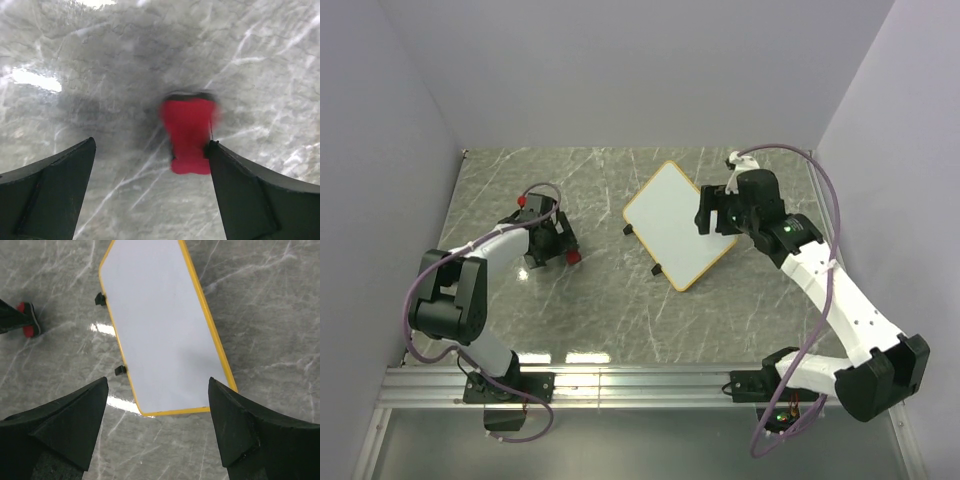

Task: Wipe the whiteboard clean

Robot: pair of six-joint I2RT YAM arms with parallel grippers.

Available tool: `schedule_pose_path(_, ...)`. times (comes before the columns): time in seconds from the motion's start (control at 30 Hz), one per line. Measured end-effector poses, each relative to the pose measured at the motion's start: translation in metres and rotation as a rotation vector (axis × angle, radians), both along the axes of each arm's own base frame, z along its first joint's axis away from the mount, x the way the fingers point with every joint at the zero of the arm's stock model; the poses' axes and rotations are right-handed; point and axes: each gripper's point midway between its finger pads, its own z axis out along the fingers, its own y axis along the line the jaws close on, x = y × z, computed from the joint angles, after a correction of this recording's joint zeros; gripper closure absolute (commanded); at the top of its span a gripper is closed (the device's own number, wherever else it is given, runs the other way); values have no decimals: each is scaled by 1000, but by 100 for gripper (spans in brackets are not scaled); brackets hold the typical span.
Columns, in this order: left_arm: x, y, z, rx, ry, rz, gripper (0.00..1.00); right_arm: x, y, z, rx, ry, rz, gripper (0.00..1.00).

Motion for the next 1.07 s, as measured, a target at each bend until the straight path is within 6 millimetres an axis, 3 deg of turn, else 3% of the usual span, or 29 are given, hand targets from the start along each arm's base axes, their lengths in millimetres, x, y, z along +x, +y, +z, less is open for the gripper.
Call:
schedule_pose_path(0.13,5,-1,21,22,-22,-12,1,-3,-5,22,36,-38,-45,12)
schedule_pose_path(0.33,32,-5,83,22,-147,-26,1,-16,-7,61,132,-102,-79,12)
schedule_pose_path(0.57,41,-10,131,-5,-233,-53,1,-33,-9,77,215,-111,-102,8)
schedule_pose_path(0.63,40,-14,154,-31,-290,-68,1,-42,-11,87,268,-144,-113,6)
schedule_pose_path(0.73,42,-19,202,-67,-403,-80,1,-57,-13,89,331,-176,-114,6)
schedule_pose_path(0.8,46,-21,242,-91,-501,-86,1,-65,-12,82,363,-178,-101,6)
schedule_pose_path(0.9,51,-23,285,-110,-610,-89,1,-74,-6,71,408,-176,-63,5)
schedule_pose_path(0.97,51,-22,294,-112,-632,-86,1,-78,-2,70,431,-178,-39,7)
schedule_pose_path(1.07,49,-18,290,-93,-617,-69,1,-79,2,68,450,-176,-22,5)
